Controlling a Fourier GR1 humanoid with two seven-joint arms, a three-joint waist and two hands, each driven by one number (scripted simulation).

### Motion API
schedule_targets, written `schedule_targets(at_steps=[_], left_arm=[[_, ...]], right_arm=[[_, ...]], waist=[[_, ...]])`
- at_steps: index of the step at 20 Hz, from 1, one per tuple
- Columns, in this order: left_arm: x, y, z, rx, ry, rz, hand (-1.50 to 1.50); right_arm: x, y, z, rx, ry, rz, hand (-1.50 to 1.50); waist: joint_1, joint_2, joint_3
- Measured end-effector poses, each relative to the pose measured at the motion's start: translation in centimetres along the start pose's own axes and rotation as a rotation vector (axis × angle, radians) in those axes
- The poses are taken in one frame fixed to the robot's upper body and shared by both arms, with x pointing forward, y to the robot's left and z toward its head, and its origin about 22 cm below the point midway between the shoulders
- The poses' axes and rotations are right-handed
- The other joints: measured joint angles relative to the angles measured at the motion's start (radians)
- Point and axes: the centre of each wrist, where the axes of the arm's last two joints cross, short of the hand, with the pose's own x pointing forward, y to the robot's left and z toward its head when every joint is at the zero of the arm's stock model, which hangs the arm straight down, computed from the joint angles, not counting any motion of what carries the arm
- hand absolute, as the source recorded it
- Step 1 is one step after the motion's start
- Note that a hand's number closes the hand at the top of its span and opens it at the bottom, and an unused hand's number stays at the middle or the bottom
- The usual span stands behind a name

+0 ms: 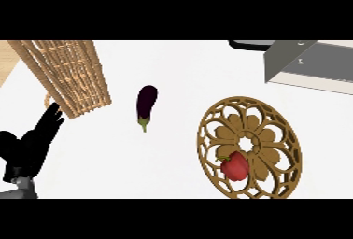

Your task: Pick the squash from the placemat and place it in the tiered shelf

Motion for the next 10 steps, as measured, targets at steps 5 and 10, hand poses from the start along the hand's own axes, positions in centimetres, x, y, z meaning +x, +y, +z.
schedule_targets(at_steps=[5,10], left_arm=[[-0.7,0.4,-0.1,0.011,0.013,0.002,0.00],[-0.5,0.6,-0.2,0.012,0.012,0.005,0.00]], right_arm=[[0.0,-1.3,-0.2,0.034,0.033,-0.172,-1.50],[-1.3,-3.6,0.5,0.028,0.037,-0.333,-1.50]], waist=[[-0.005,-0.002,-0.001],[-0.010,-0.004,0.000]])
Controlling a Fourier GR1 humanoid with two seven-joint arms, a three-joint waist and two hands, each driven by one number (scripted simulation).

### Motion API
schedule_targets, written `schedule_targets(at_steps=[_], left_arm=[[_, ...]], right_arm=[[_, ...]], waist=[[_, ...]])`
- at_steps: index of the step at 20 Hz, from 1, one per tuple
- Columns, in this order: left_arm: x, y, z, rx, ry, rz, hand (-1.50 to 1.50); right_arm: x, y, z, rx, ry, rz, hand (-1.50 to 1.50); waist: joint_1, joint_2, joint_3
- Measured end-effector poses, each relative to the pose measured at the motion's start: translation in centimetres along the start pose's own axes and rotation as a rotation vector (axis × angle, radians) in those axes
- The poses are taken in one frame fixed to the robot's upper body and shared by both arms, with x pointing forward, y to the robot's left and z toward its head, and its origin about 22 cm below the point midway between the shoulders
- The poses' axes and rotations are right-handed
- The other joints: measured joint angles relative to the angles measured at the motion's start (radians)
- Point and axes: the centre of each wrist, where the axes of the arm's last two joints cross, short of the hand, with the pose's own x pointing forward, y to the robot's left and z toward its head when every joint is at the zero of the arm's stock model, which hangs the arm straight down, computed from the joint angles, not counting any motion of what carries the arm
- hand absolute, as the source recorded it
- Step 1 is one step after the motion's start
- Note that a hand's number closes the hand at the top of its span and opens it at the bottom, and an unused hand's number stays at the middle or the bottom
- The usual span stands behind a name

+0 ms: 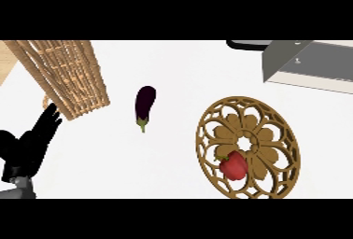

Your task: Pick the squash from the placemat and place it in the tiered shelf

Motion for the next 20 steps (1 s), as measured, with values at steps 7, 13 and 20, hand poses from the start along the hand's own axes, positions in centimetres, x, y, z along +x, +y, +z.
schedule_targets(at_steps=[7,13,20], left_arm=[[0.1,0.4,0.5,0.000,0.009,0.006,0.00],[-0.1,1.0,1.0,0.014,0.004,0.005,0.00],[-0.4,1.2,1.2,0.032,0.012,0.021,0.00]], right_arm=[[0.4,-8.0,3.2,-0.063,-0.016,-0.146,-1.50],[0.5,-15.9,8.6,-0.140,0.024,-0.144,-1.50],[0.4,-21.1,14.0,-0.115,0.073,-0.101,-1.50]], waist=[[-0.007,-0.001,0.001],[-0.018,0.000,0.003],[-0.040,-0.002,0.008]])
